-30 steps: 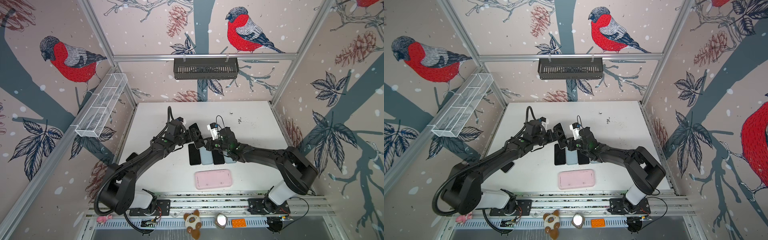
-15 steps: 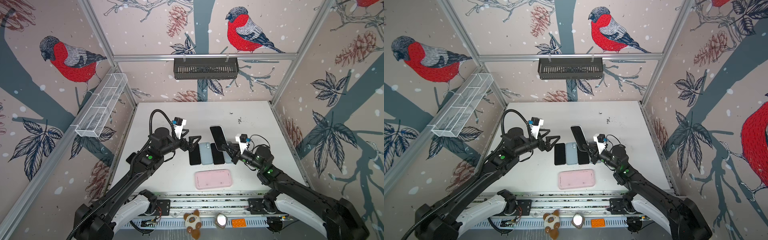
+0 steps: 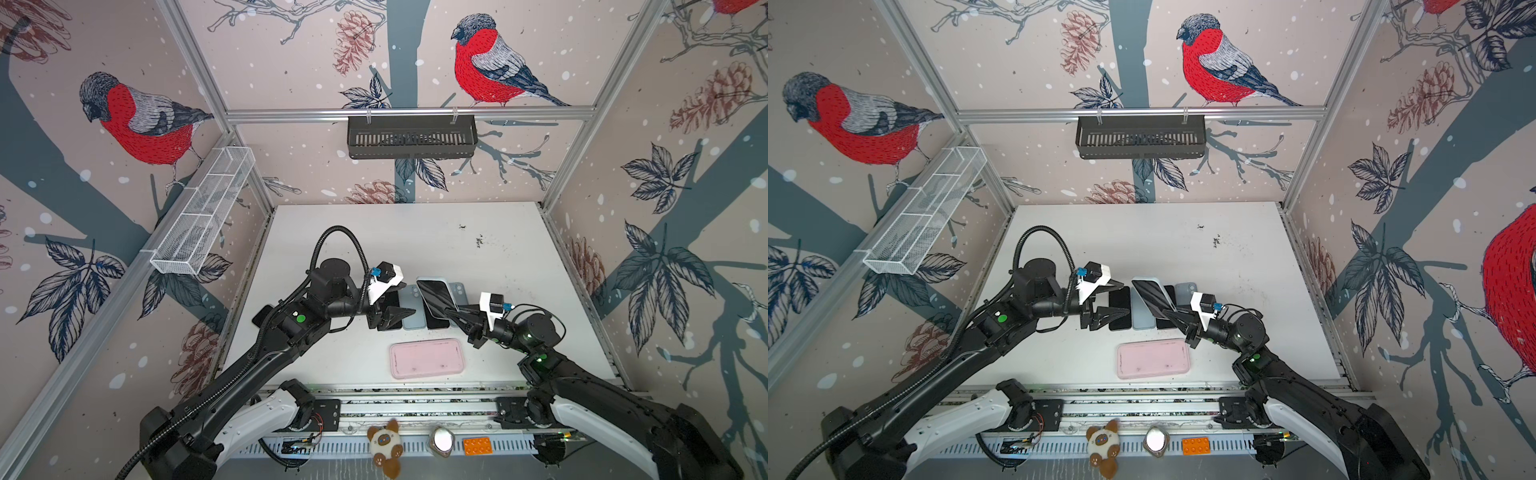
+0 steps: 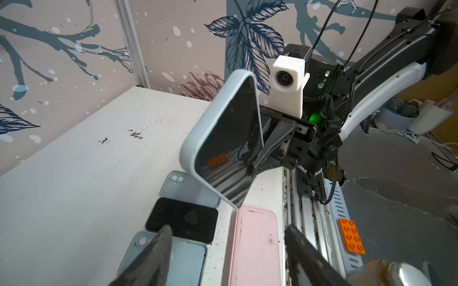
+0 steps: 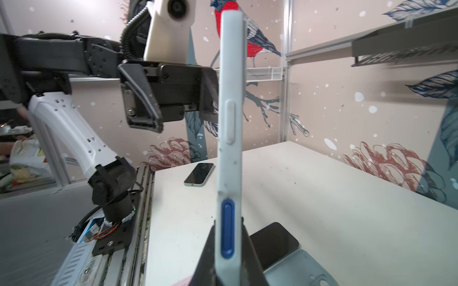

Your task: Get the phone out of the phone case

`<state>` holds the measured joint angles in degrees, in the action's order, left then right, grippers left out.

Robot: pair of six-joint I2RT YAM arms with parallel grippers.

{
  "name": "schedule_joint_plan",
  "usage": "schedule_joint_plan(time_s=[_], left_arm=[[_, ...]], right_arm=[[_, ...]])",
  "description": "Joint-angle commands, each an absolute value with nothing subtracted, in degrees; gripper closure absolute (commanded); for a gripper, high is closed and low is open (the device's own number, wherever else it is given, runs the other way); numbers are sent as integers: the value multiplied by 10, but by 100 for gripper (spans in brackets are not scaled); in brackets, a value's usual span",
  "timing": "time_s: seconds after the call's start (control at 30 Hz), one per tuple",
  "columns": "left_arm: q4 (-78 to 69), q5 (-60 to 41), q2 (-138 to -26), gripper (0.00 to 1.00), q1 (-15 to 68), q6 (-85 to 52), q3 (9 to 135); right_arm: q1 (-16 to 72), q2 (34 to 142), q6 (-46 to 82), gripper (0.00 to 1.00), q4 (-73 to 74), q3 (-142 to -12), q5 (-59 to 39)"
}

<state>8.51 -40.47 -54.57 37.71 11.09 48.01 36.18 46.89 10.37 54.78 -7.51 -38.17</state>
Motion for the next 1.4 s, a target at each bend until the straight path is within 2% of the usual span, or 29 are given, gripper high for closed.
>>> schedule_joint_plan(time_s=[0.0, 0.1, 0.17, 0.6, 0.67, 0.8, 1.0, 1.07, 1.13, 1.2, 1.3, 1.37], left_arm=[[106, -443, -556, 32, 382, 152, 489], [98, -457, -568, 35, 390, 153, 489], [98, -455, -575, 42, 401, 157, 492], [94, -483, -597, 66, 409, 156, 496], [103, -484, -598, 73, 409, 160, 499], [108, -488, -599, 100, 408, 157, 500], [101, -498, -594, 100, 408, 146, 487], [98, -495, -589, 100, 409, 140, 484], [79, -464, -582, 100, 409, 111, 482], [43, -419, -571, 100, 408, 57, 481], [-58, -311, -553, 100, 409, -75, 467], [-117, -263, -547, 100, 409, -157, 460]], right_arm=[[372, 468, 86, 100, 604, -75, -401], [378, 480, 80, 100, 600, -80, -415], [381, 486, 76, 100, 596, -81, -415], [391, 511, 72, 100, 601, -82, -439], [392, 513, 70, 100, 602, -82, -437], [393, 517, 73, 100, 601, -86, -446], [392, 524, 77, 100, 599, -90, -431], [393, 518, 83, 85, 590, -92, -392], [391, 503, 107, 55, 590, -91, -341], [390, 480, 145, 33, 591, -87, -279], [387, 424, 215, 18, 559, -87, -180], [380, 388, 264, 15, 510, -99, -135]])
